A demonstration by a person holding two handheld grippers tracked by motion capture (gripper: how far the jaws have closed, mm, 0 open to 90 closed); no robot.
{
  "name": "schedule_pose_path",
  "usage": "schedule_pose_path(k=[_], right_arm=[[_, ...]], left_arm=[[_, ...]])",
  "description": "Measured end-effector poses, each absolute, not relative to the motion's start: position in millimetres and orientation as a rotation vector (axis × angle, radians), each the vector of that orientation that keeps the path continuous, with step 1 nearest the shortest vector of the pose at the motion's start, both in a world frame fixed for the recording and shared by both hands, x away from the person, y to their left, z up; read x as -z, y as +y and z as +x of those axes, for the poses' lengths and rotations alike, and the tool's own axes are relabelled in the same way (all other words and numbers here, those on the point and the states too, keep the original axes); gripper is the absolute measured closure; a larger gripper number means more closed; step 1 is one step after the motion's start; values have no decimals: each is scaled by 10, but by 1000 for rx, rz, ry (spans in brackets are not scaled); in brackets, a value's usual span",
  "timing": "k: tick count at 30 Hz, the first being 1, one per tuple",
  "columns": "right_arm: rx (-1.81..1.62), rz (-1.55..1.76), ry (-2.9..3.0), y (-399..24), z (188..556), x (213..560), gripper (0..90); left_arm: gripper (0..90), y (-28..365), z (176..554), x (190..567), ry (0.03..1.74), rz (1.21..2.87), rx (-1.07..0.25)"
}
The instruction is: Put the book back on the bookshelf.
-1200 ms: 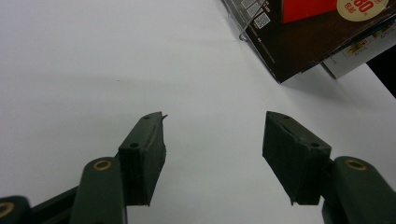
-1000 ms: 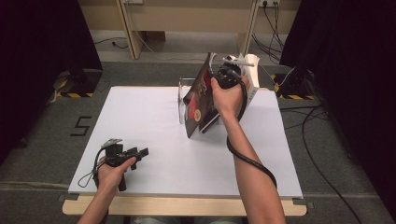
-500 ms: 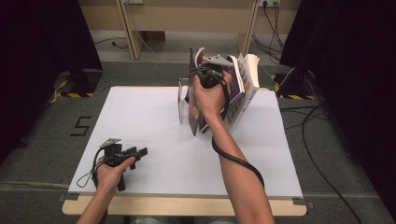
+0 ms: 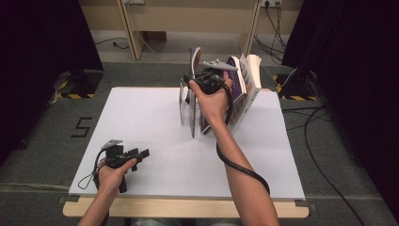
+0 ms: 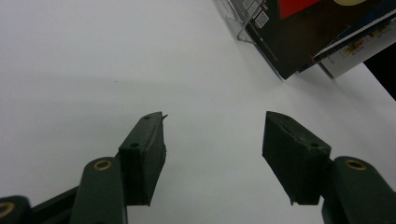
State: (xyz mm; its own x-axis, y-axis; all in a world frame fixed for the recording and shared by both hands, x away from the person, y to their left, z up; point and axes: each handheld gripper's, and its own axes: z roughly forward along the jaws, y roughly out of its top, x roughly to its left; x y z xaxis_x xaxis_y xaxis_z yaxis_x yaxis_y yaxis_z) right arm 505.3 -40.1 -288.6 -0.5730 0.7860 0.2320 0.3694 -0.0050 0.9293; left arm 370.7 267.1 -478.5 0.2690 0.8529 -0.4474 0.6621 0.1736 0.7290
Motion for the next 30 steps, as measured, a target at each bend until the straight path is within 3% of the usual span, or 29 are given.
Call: schedule_pose_path(k=[4,30], right_arm=[[-1599,1171,1940,-440,5023,2930,488],[-1641,1115,1972,-358,4908,2986,482]], left_arm=[[385,2664,3706,4785,1452,1548,-242],[385,2667,3711,4790,1452,1549,-239]])
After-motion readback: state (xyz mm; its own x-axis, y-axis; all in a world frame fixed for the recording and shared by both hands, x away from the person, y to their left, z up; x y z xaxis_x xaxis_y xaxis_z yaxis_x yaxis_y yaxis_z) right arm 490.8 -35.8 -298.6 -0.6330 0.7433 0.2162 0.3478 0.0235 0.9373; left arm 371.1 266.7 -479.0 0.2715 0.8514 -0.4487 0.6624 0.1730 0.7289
